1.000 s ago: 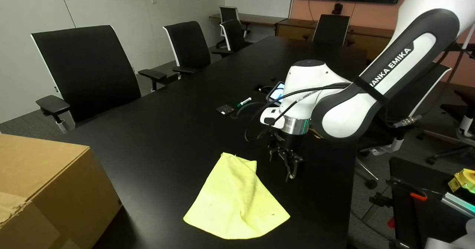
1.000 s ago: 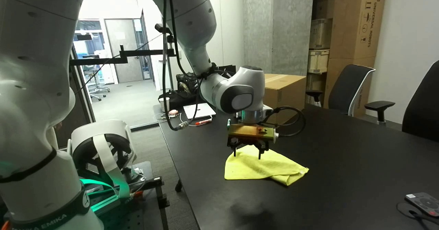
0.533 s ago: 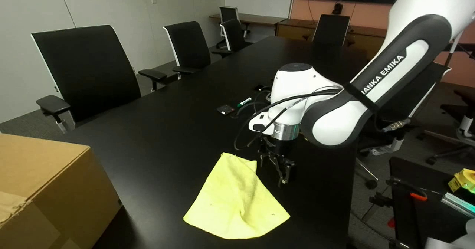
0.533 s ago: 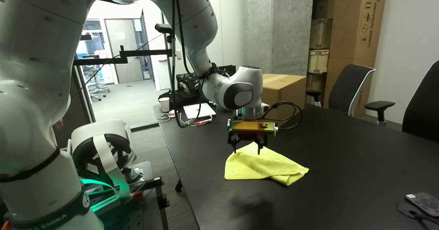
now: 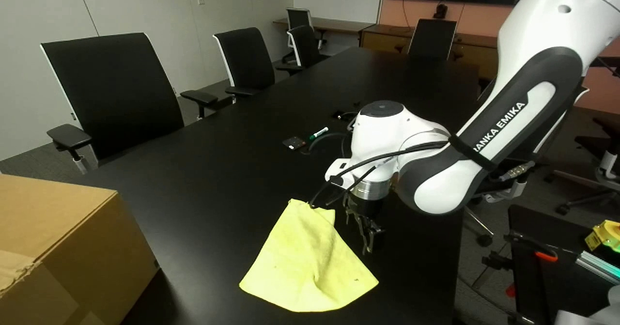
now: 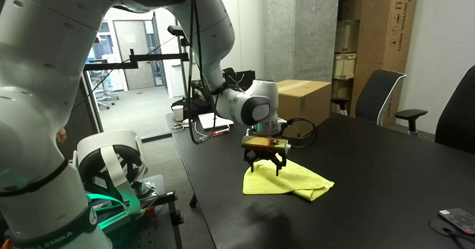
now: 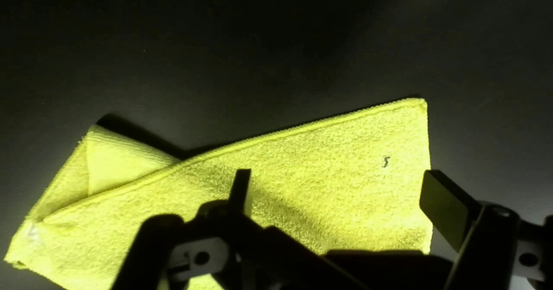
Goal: Fold the cloth
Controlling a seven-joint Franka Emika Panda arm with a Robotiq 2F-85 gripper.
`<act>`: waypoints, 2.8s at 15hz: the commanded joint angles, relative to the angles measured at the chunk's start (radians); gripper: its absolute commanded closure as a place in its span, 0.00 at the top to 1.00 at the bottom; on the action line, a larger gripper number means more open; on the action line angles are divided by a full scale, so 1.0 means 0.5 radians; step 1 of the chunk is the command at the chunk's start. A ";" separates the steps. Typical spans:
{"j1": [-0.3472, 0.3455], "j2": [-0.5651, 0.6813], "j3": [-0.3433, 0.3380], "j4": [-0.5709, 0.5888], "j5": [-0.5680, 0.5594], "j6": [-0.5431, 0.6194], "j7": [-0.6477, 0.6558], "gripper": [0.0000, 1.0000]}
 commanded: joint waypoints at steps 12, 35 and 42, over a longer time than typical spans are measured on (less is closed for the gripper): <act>0.102 0.101 0.208 -0.074 -0.100 0.061 0.094 1.00; 0.025 0.301 0.158 -0.006 -0.257 0.118 -0.163 1.00; 0.024 0.388 0.153 0.061 -0.261 0.126 -0.234 1.00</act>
